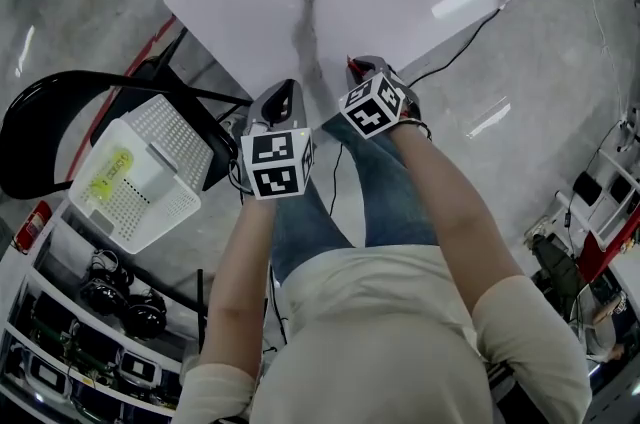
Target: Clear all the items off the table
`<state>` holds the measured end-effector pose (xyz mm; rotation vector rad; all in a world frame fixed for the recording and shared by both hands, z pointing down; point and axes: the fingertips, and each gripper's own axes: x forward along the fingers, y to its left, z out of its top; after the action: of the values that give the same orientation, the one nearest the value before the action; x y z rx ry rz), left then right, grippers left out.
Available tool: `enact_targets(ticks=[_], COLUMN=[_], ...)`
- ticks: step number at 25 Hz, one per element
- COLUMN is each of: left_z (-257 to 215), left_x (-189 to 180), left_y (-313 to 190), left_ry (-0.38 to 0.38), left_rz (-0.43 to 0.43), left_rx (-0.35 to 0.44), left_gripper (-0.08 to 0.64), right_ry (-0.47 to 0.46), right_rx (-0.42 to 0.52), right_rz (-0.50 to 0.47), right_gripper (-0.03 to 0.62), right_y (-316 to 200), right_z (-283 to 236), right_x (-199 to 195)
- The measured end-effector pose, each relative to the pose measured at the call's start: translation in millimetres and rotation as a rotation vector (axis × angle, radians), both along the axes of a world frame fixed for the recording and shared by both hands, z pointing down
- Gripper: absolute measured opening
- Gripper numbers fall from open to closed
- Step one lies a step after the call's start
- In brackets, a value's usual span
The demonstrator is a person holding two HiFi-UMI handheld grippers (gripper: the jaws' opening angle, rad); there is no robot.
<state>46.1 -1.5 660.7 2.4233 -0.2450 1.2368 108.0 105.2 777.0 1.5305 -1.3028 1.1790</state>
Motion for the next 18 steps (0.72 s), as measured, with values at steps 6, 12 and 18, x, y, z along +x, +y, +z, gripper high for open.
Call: enact_targets(ticks=[6, 12, 18], left_z=[-14, -29, -42], left_x=[-15, -32, -41], left_y=[-6, -12, -18], left_ry=[0.003, 0.000, 0.000], left_rz=[-0.043, -0.088, -0.129], left_rx=[0.011, 0.012, 0.009], left_gripper=[0.009, 0.009, 0.009], right_ry=[0.023, 0.026, 0.021], right_rx=[0.007, 0.015, 0.037], right_rz=[-0.051, -0.061, -0.076], right_gripper=[0.032, 0.032, 0.032], right_y=[-11, -19, -29], right_z=[-20, -43, -67], right_x=[-6, -16, -26])
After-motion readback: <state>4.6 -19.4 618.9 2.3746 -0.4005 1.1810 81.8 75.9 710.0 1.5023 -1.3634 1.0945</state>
